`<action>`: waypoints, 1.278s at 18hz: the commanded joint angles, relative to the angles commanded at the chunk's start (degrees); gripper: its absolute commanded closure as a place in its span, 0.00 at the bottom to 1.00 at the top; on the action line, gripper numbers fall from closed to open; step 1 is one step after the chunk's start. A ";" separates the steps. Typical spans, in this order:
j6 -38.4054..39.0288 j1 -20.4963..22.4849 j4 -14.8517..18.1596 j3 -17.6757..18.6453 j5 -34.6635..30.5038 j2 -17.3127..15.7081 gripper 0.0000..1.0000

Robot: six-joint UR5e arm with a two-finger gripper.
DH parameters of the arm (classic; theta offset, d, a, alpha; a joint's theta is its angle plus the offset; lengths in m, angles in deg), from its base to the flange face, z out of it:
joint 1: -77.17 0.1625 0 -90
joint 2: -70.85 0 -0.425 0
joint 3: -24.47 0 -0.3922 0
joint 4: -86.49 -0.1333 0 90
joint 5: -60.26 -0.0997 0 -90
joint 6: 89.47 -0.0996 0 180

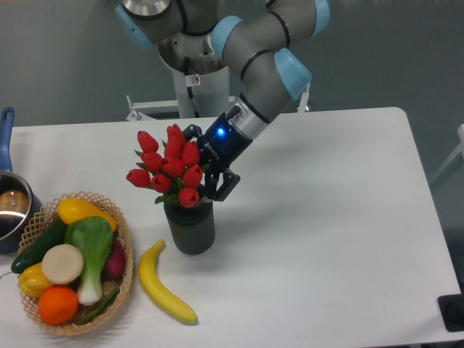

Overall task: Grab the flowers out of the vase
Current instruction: 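Lower the gripper around the tulip stems and close it, then lift the gripped tulips straight up out of the black vase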

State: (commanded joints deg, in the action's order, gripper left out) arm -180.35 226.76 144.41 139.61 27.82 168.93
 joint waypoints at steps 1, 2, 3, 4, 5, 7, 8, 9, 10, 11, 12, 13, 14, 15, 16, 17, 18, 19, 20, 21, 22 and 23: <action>0.00 -0.09 0.00 -0.09 0.00 0.09 0.00; -0.09 -0.18 0.00 -0.09 0.00 0.44 0.00; -0.17 -0.18 -0.09 -0.18 0.00 0.70 0.00; -0.26 -0.18 -0.09 -0.18 0.35 0.79 0.00; -0.26 -0.18 -0.09 -0.18 0.70 0.80 0.00; -0.44 -0.18 -0.35 -0.18 0.88 0.80 0.01; -0.44 -0.18 -0.44 -0.18 0.88 0.80 0.07; -0.44 -0.18 -0.44 -0.18 0.88 0.80 0.17; -0.44 -0.09 -0.44 -0.27 0.88 0.80 0.25; -0.35 -0.09 -0.44 -0.44 1.23 0.80 0.33; -0.18 -0.09 -0.44 -0.62 1.75 0.80 0.35; -0.09 0.00 -0.44 -0.71 2.28 0.80 0.43; 0.00 0.00 -0.44 -0.71 2.46 0.80 0.48; 0.00 0.00 -0.44 -0.71 2.46 0.80 0.51; 0.00 0.00 -0.44 -0.71 2.55 0.80 0.55; 0.00 0.09 -0.44 -0.71 2.55 0.80 0.55; -0.09 0.09 -0.44 -0.71 2.55 0.80 0.56; -0.09 0.09 -0.44 -0.62 2.55 0.80 0.58; -0.09 0.17 -0.53 -0.62 2.46 0.80 0.59; -0.09 0.26 -0.53 -0.53 2.55 0.80 0.59; -0.17 0.35 -0.53 -0.53 2.81 0.80 0.59; -0.09 0.61 -0.53 -0.62 3.42 0.80 0.59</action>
State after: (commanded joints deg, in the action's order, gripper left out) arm -180.44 227.37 143.88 139.00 31.25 169.73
